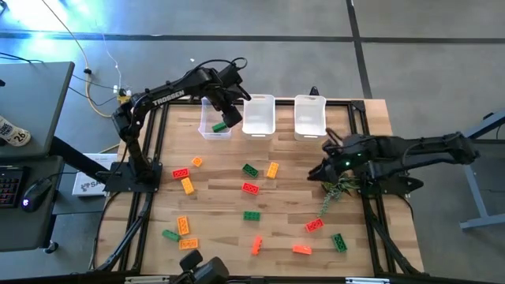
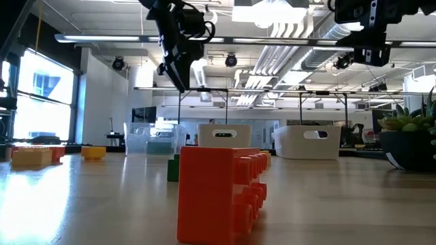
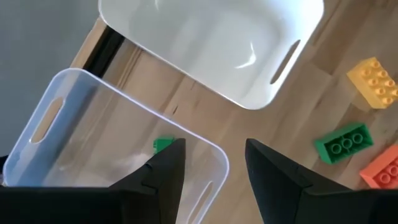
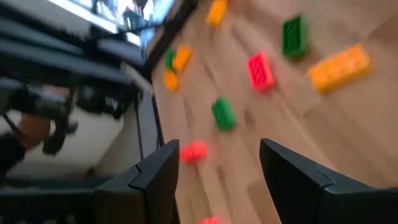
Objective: Sort & place blocks by color
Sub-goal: Put the orange game piece into the right white bin
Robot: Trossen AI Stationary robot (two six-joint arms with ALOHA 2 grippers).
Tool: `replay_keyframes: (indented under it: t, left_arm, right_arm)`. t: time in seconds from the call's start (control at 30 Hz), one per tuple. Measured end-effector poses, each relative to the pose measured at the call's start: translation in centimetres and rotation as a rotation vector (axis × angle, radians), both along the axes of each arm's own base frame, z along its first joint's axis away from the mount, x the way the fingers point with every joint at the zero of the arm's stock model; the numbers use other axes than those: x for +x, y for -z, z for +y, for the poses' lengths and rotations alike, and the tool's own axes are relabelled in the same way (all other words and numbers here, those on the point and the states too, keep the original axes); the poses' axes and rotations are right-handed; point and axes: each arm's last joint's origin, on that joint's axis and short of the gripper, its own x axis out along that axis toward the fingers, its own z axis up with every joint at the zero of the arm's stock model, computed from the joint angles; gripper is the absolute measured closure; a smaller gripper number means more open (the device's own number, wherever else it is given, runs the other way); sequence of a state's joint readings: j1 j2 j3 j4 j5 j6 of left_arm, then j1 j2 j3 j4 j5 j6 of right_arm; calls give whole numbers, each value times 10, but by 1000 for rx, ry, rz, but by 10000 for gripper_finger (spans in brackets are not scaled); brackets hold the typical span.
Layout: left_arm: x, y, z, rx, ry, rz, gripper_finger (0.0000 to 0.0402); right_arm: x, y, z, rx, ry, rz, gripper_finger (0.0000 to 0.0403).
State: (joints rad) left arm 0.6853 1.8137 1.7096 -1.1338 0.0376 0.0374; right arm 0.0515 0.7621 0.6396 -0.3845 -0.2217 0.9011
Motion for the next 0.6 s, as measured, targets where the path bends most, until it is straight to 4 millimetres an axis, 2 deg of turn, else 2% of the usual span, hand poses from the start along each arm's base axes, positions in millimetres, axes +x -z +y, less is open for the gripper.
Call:
replay_keyframes:
  t: [0.23,0.37,0.6]
  left_arm:
    - [0,0,0,0,-1,0,248]
    - [0,0,0,0,0,0,248]
    - [0,0,0,2,0,-2,248]
  right_arm:
    - [18,-2,23,-10,-135,108,192]
    - [21,-2,41,-38,-192,176,192]
    - [21,10,70,-114,-267,273,192]
